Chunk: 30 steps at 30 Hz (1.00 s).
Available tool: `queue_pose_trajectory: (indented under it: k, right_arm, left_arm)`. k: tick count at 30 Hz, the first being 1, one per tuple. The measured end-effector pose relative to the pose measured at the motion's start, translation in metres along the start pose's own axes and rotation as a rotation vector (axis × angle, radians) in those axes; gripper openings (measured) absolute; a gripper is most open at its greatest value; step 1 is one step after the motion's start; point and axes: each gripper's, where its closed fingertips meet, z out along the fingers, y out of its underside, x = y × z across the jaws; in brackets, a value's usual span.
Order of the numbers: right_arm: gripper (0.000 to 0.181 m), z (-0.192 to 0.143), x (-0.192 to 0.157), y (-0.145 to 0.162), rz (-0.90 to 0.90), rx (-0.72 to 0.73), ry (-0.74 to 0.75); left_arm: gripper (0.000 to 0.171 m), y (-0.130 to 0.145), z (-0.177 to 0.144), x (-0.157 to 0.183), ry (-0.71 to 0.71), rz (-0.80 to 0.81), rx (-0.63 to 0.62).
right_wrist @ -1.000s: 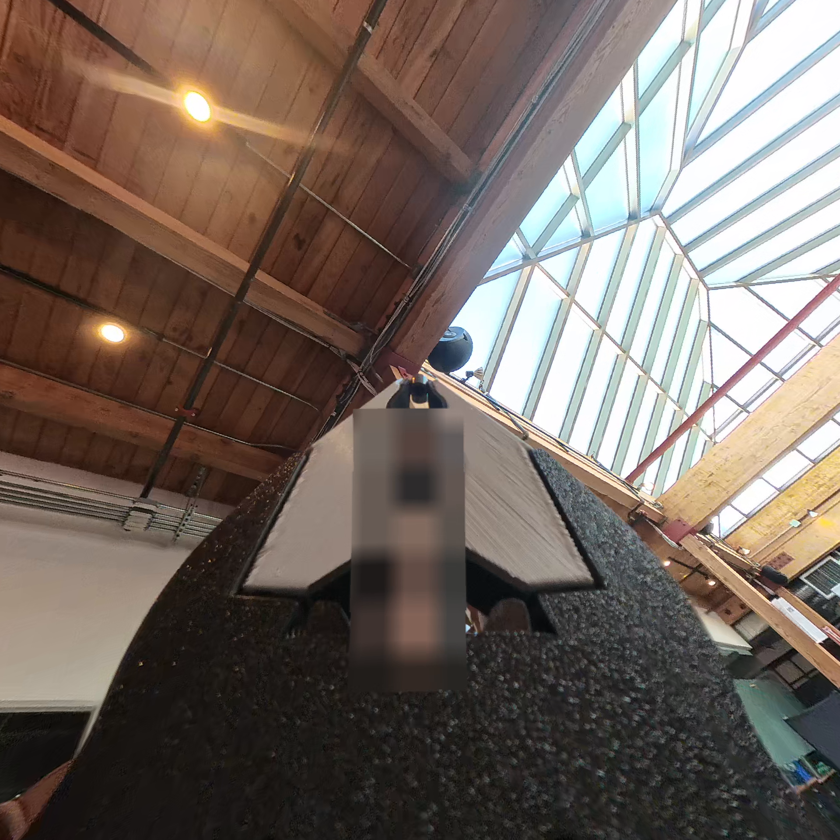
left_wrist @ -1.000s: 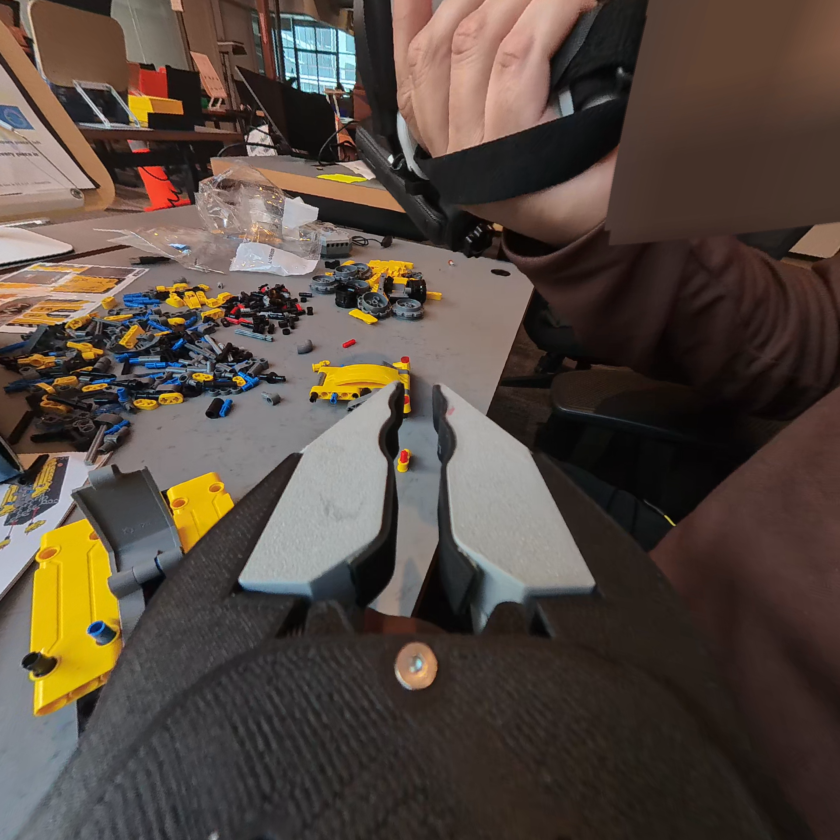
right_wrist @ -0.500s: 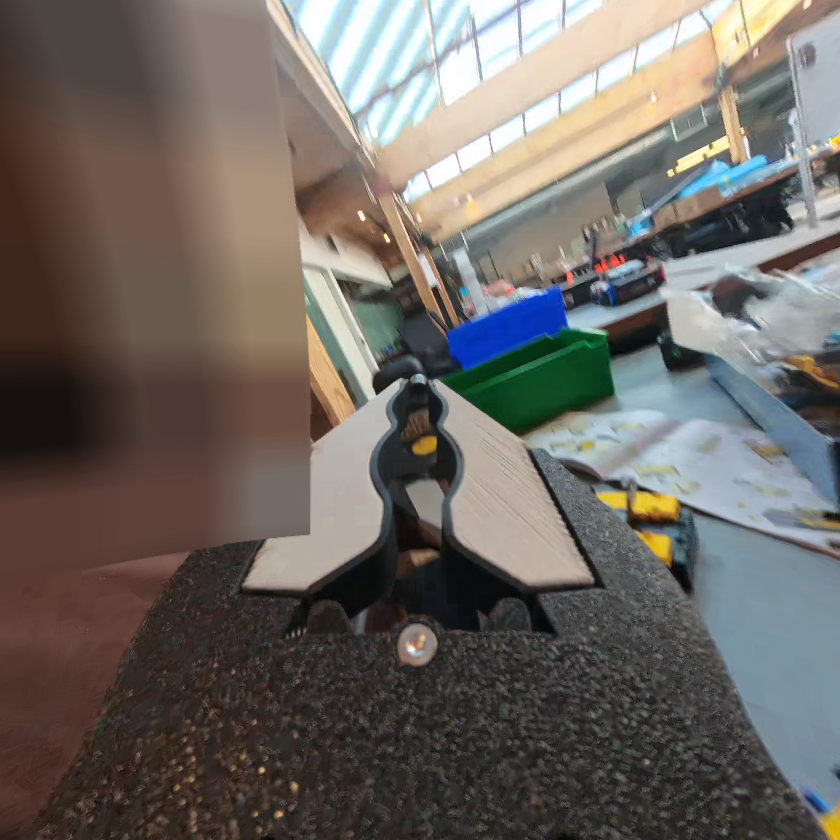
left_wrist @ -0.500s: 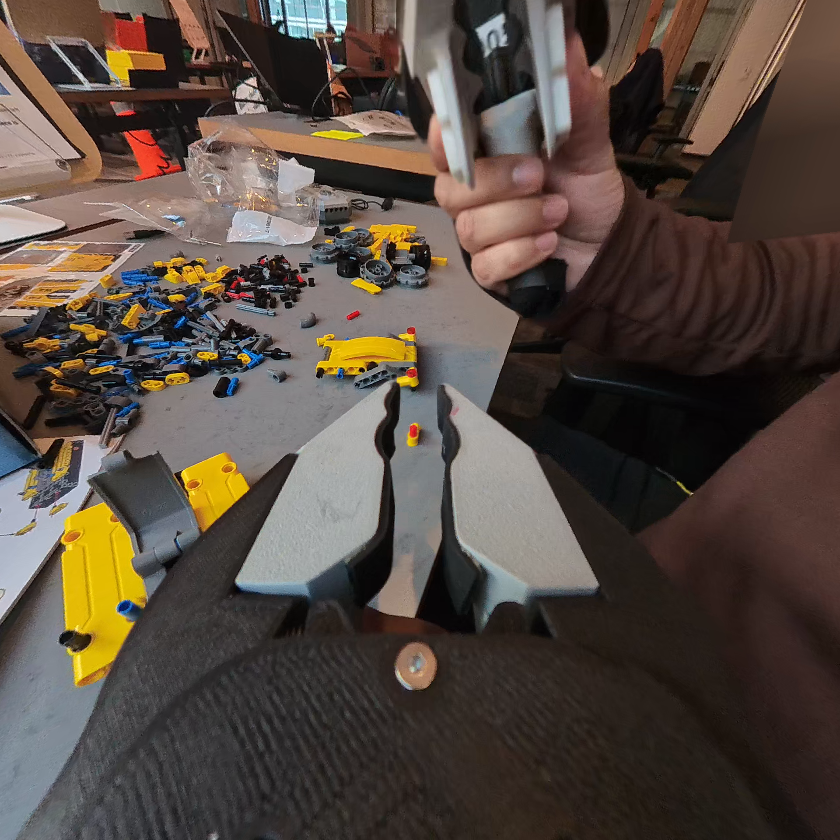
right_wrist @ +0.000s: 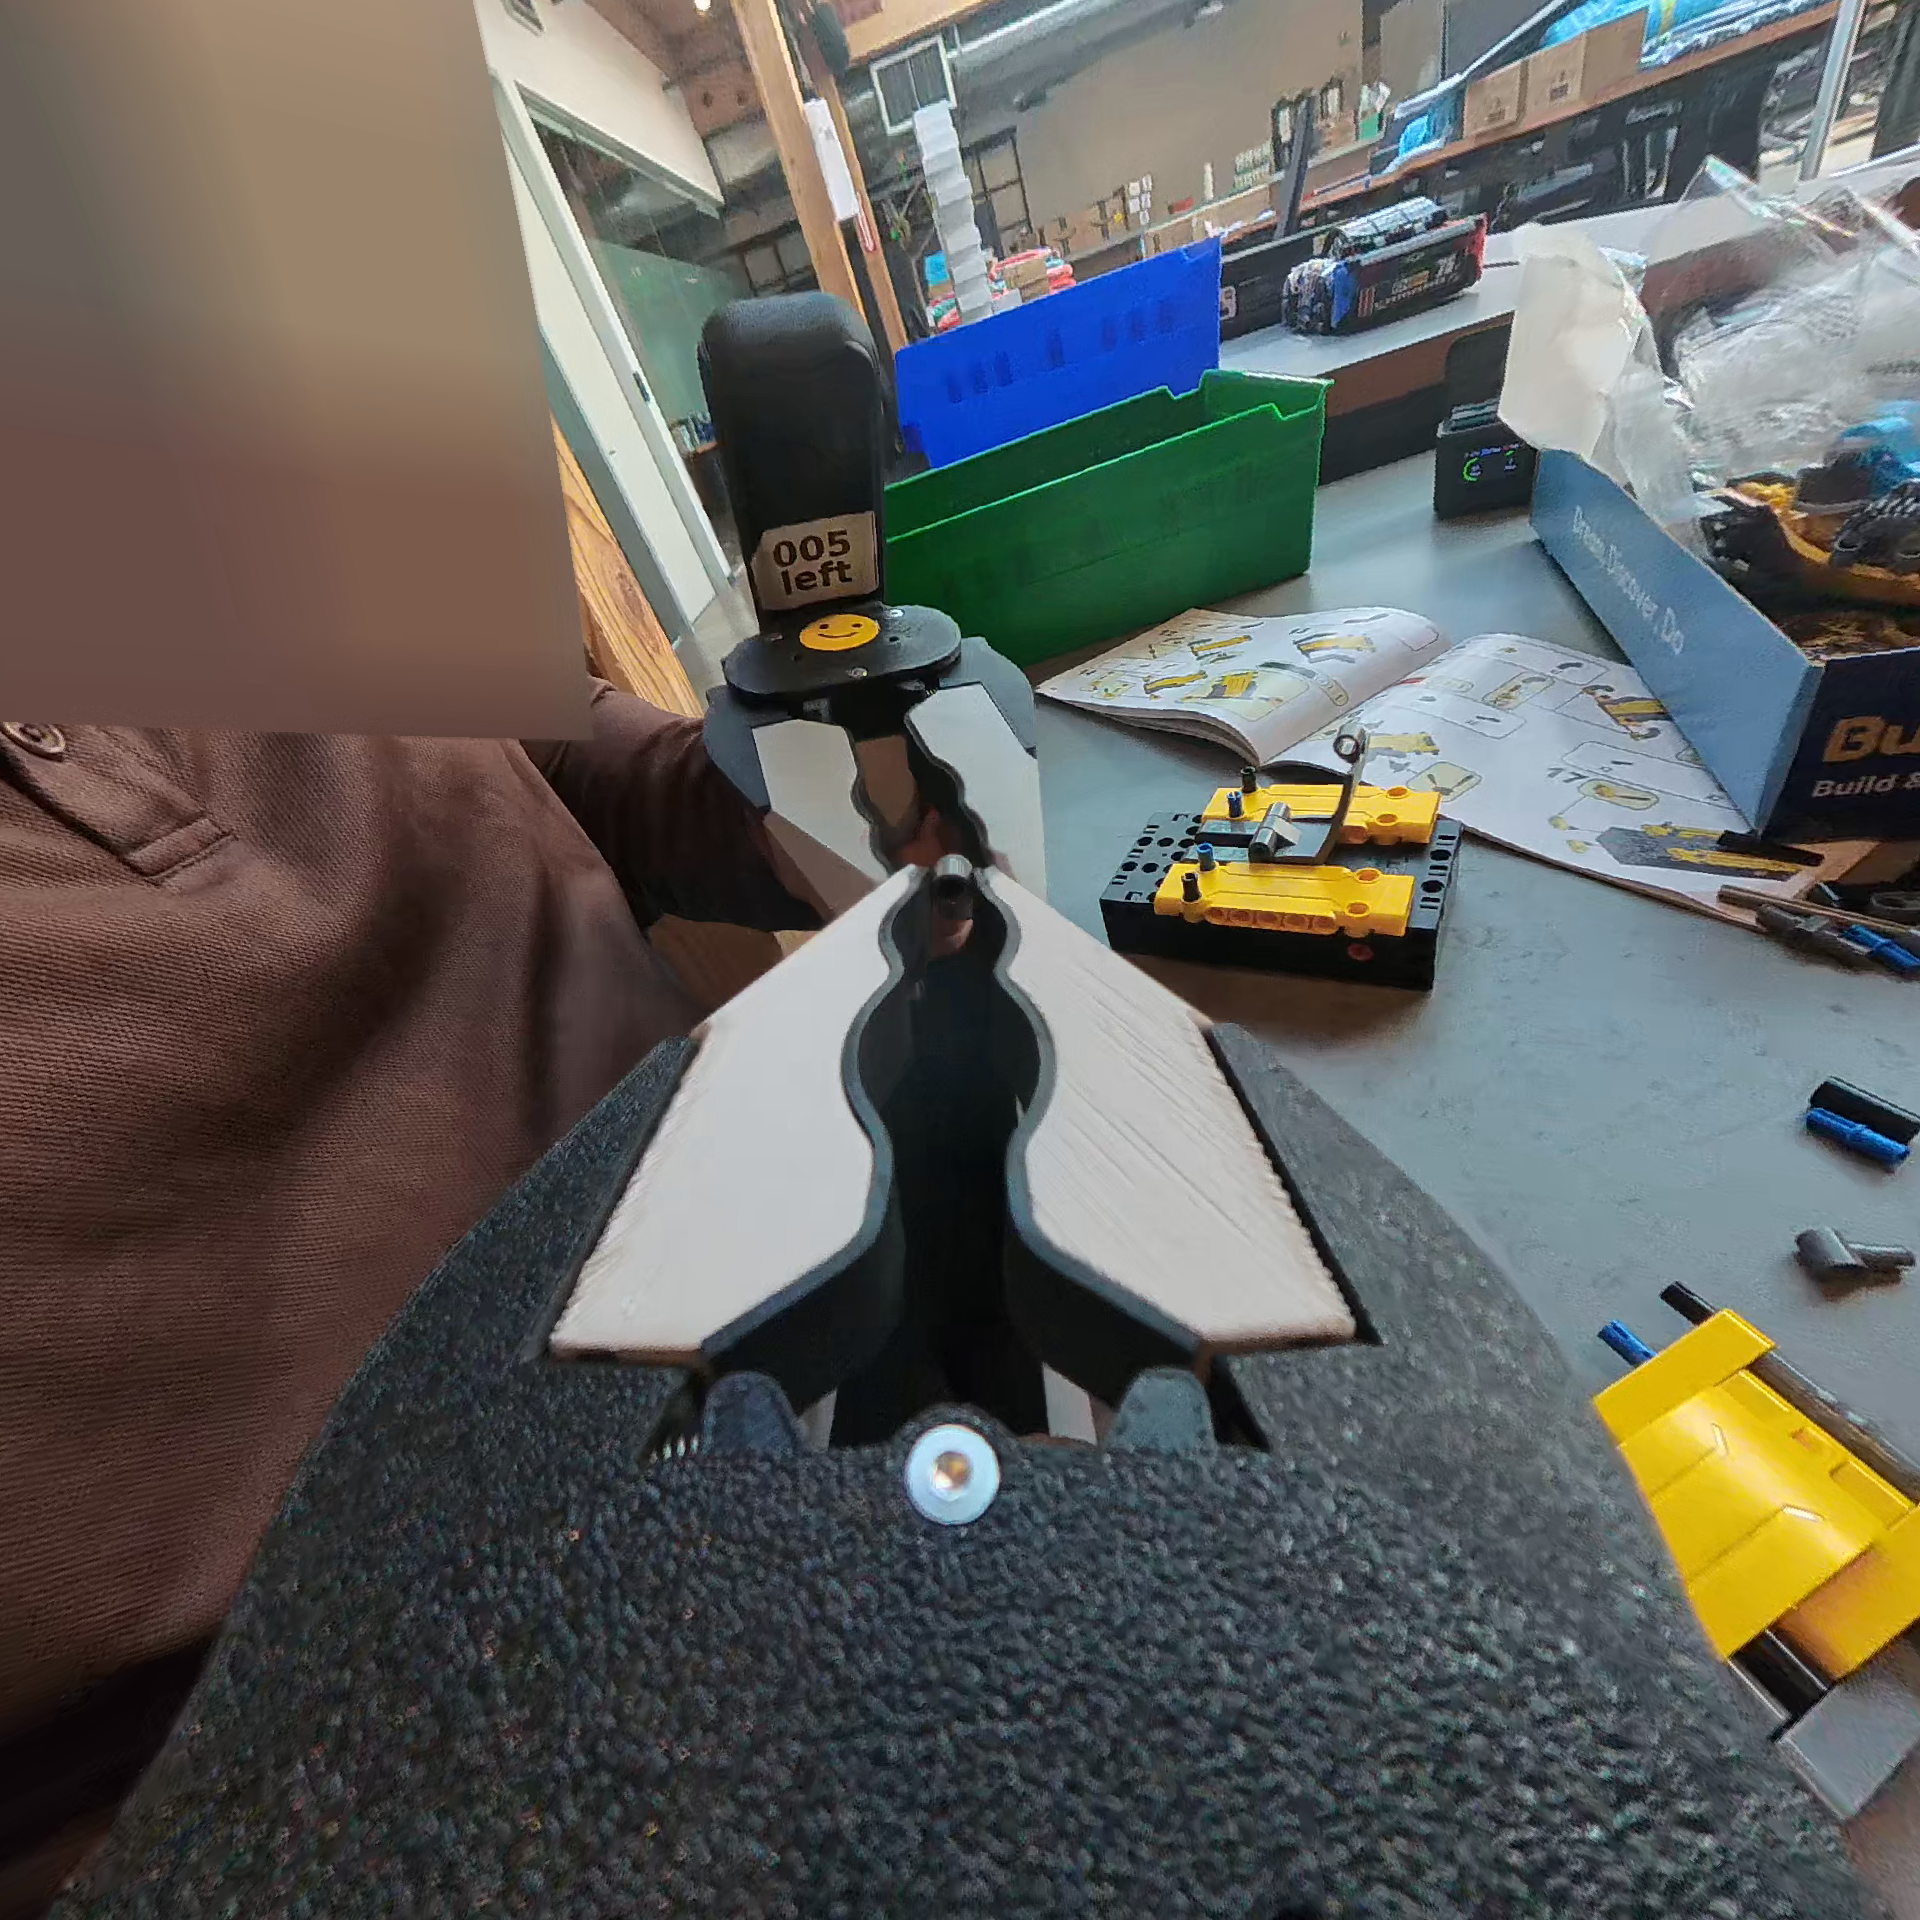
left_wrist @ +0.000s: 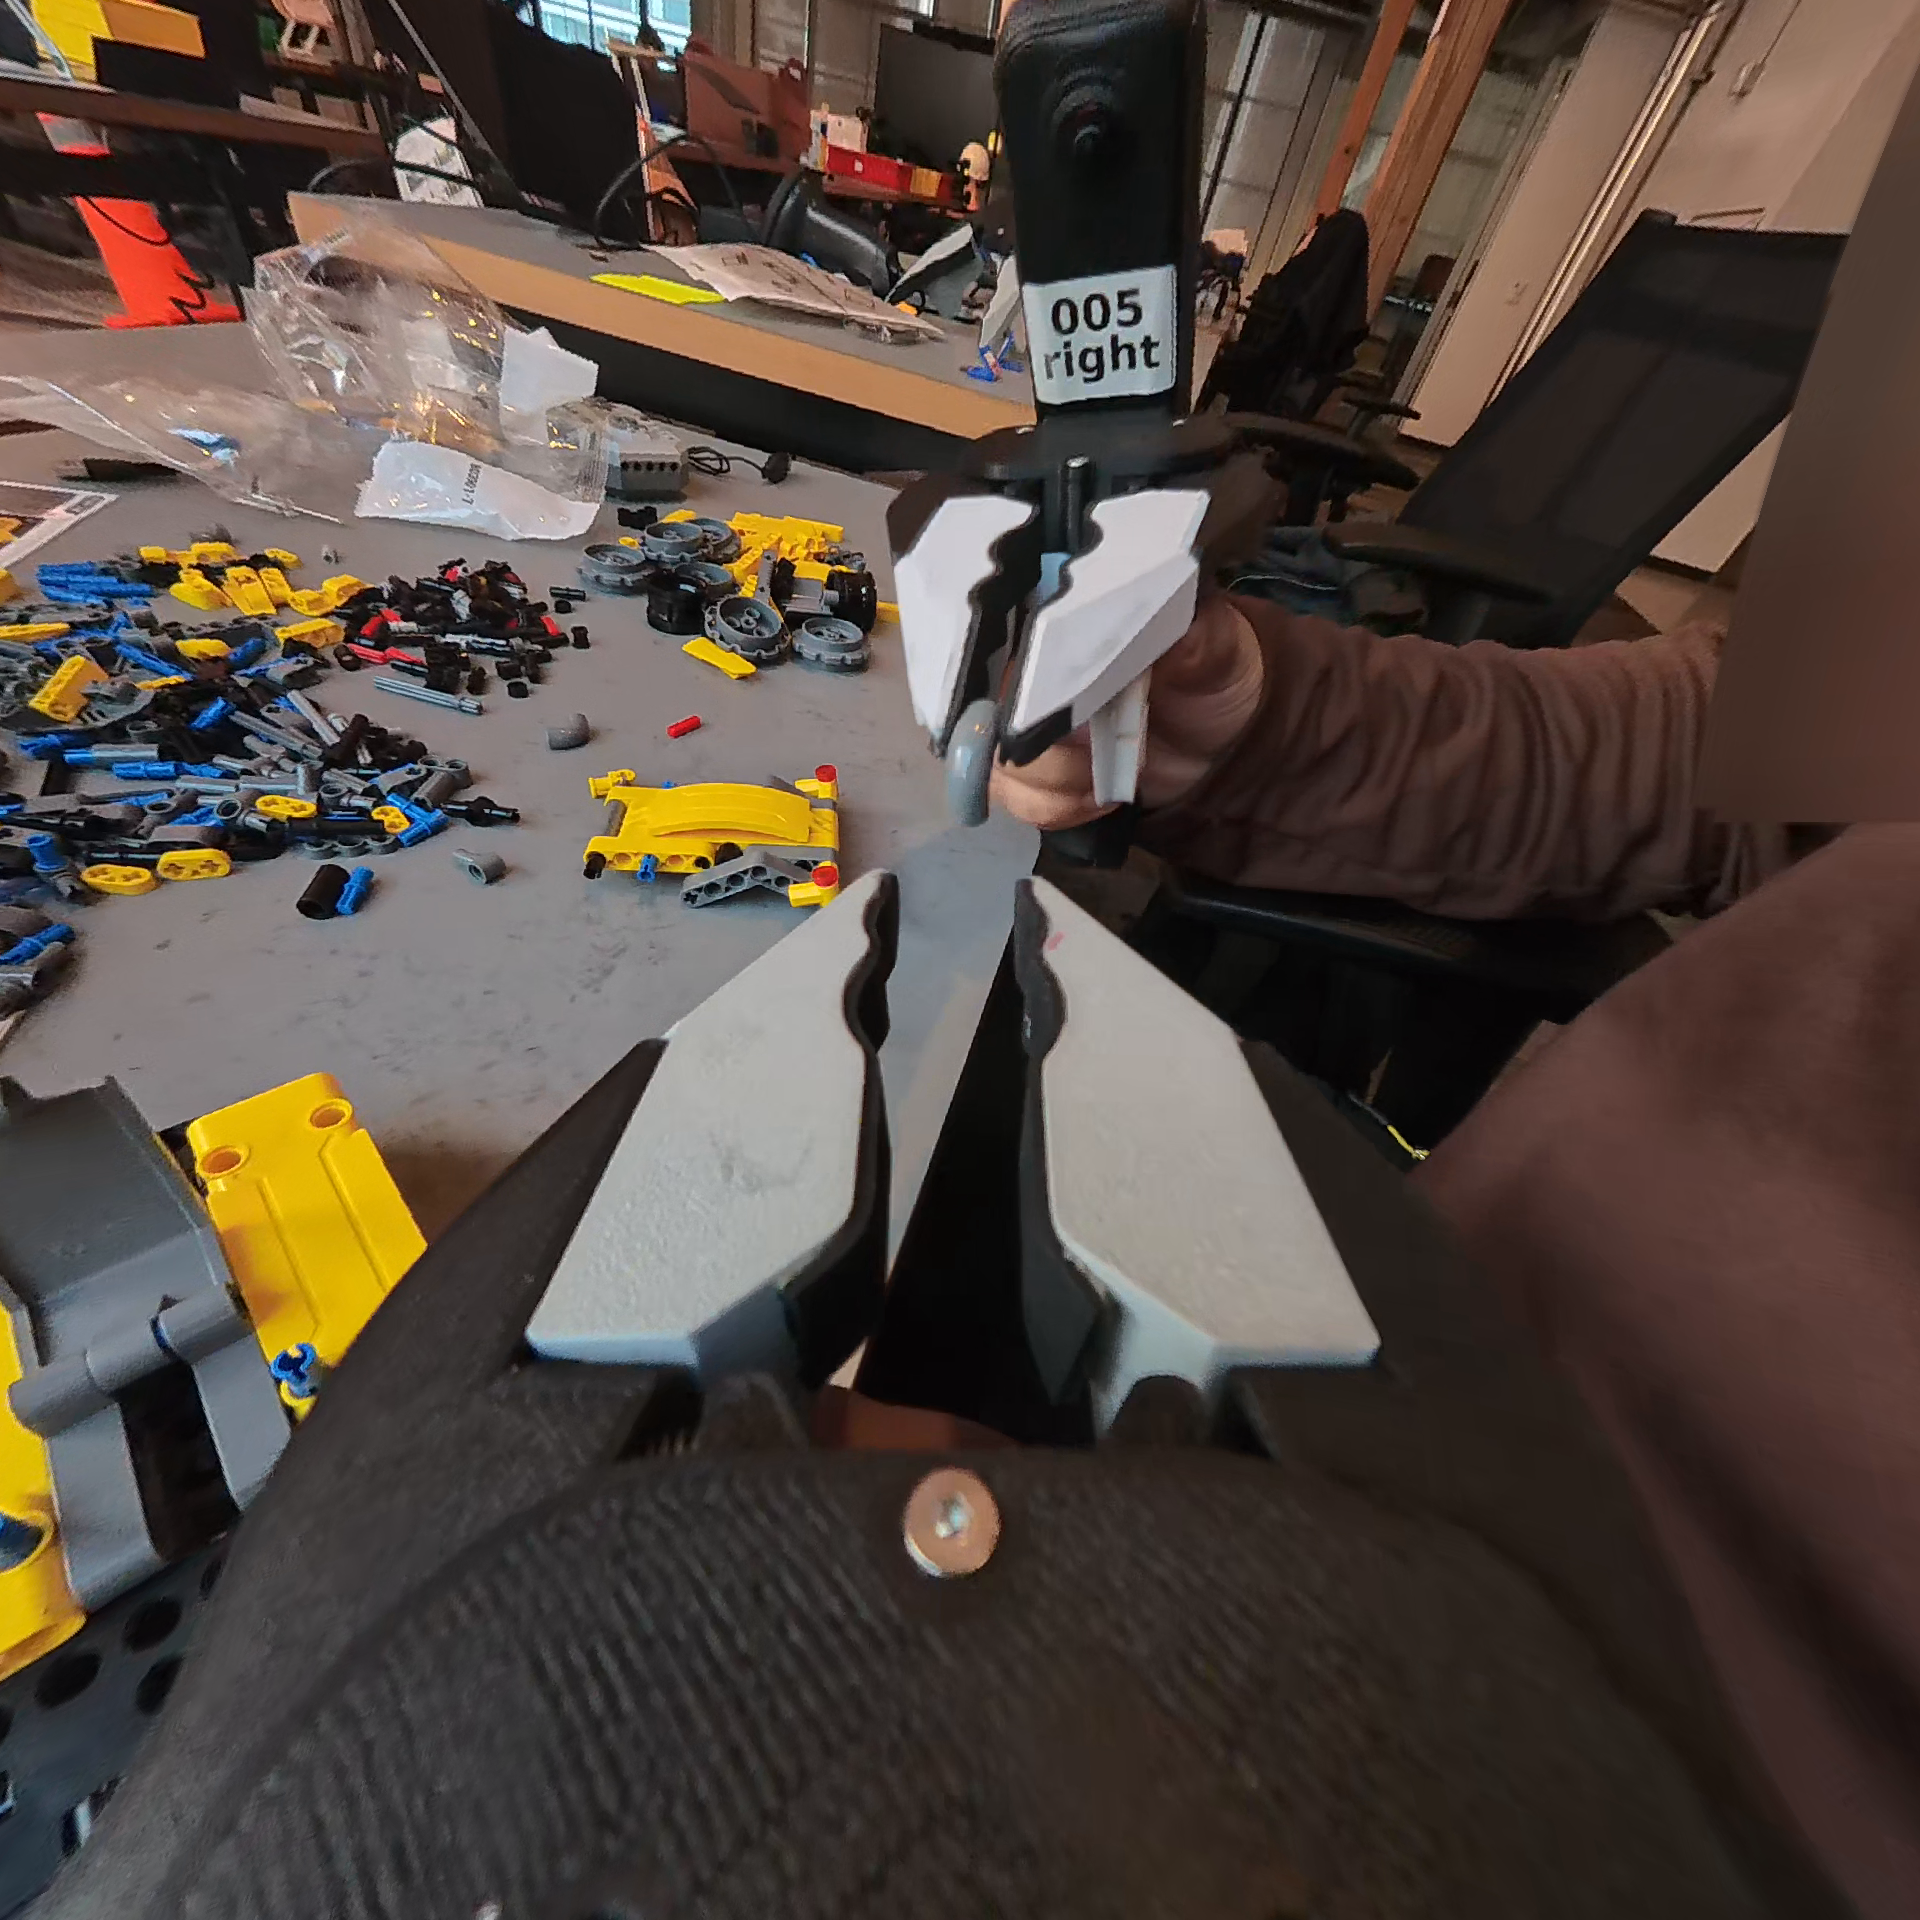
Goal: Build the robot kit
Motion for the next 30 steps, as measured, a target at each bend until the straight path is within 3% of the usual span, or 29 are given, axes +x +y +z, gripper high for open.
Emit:
queue_pose_trajectory:
  k: [15, 25, 30]
  right_arm:
    - [0.008, 0.006, 0.004, 0.011, -0.008, -0.06, 0.007]
    - [0.011, -0.006, 0.023, 0.016, -0.076, -0.217, 0.114]
    - [0.014, -0.005, 0.016, 0.019, -0.181, -0.329, 0.128]
  left_arm:
    - [0.005, -0.004, -0.002, -0.002, 0.008, -0.05, 0.04]
    - [0.005, 0.023, -0.001, -0.024, -0.114, 0.084, -0.11]
    - [0.005, 0.032, 0.004, -0.021, -0.124, 0.161, -0.153]
